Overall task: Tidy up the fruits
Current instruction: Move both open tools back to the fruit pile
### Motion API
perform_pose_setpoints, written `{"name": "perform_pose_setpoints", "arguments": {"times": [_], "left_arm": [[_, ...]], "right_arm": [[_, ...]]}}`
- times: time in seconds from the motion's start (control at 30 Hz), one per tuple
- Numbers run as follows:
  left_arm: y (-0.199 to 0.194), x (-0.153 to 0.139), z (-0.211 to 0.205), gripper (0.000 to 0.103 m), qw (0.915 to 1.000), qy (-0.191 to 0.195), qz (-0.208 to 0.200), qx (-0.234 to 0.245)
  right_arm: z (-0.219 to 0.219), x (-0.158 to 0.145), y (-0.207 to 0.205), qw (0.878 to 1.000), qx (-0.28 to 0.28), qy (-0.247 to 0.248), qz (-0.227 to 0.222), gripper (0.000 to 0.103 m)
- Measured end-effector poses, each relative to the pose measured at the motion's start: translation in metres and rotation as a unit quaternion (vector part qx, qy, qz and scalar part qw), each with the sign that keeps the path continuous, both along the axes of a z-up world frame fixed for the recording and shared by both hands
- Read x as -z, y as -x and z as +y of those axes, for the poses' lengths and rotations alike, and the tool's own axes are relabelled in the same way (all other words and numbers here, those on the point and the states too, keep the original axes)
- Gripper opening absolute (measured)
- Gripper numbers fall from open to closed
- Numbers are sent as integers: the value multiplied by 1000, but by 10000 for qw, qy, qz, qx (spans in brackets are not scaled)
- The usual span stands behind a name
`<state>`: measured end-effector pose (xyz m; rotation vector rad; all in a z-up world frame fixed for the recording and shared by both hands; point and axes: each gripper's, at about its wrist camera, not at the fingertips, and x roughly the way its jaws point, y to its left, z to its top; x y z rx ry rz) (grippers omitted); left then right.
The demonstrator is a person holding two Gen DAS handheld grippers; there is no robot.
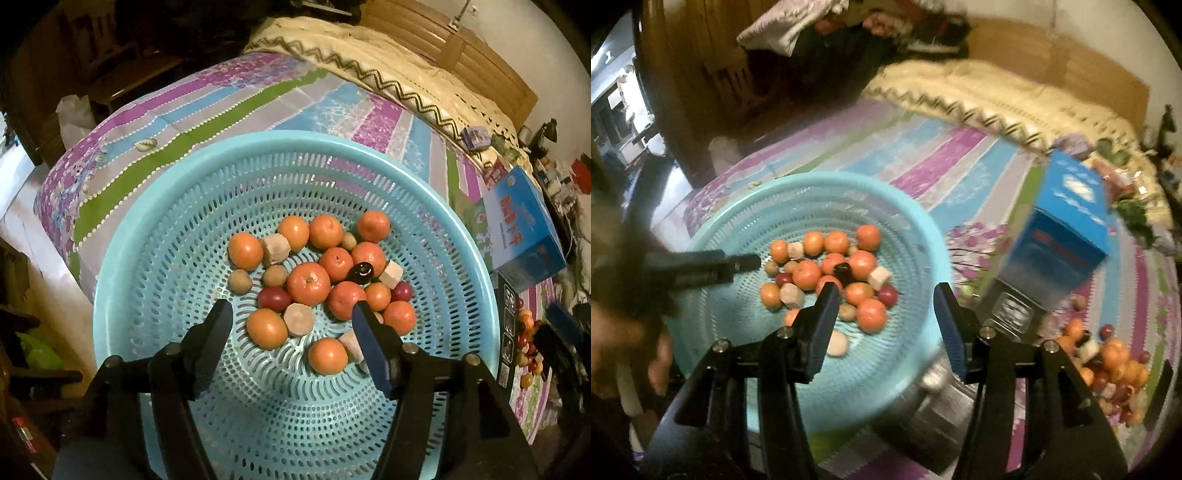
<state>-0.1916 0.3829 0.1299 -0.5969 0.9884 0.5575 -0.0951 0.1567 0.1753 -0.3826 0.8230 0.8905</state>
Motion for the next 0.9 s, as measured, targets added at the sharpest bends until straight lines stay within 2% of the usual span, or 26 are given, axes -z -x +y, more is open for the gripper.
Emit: {"name": "perform_pose_setpoints", "arguments": {"times": [0.1,0.17,0.27,0.33,0.37,0.43,0.53,0.57,0.7,0.9], "left_arm": [[0,-4,-6,71,9998,-112,-166,-64],[1,-11,-13,73,9990,-261,-334,-139],[2,-28,-30,82,9954,-602,-701,-254],[3,-40,-44,85,9920,-801,-924,-323],[2,-46,-54,89,9912,-826,-997,-277],[-2,-57,-69,90,9907,-908,-1008,-109],[-6,-73,-93,92,9862,-1341,-974,34],[-8,-79,-102,93,9854,-1348,-1030,157],[-17,-95,-128,93,9861,-1188,-1062,478],[-29,-120,-176,93,9790,-1440,-1197,807]], "right_arm": [[-25,-7,12,9992,71,-161,-365,75],[-43,-14,19,9969,116,-345,-700,82],[-73,-24,25,9921,310,-653,-1022,91],[-94,-30,28,9878,516,-861,-1193,102],[-107,-33,28,9840,683,-953,-1342,103],[-127,-38,29,9780,900,-1039,-1567,103],[-153,-41,26,9705,1289,-930,-1814,103],[-167,-43,24,9681,1420,-910,-1852,103],[-200,-47,17,9632,1817,-731,-1840,103],[-254,-53,8,9584,2272,-448,-1670,103]]}}
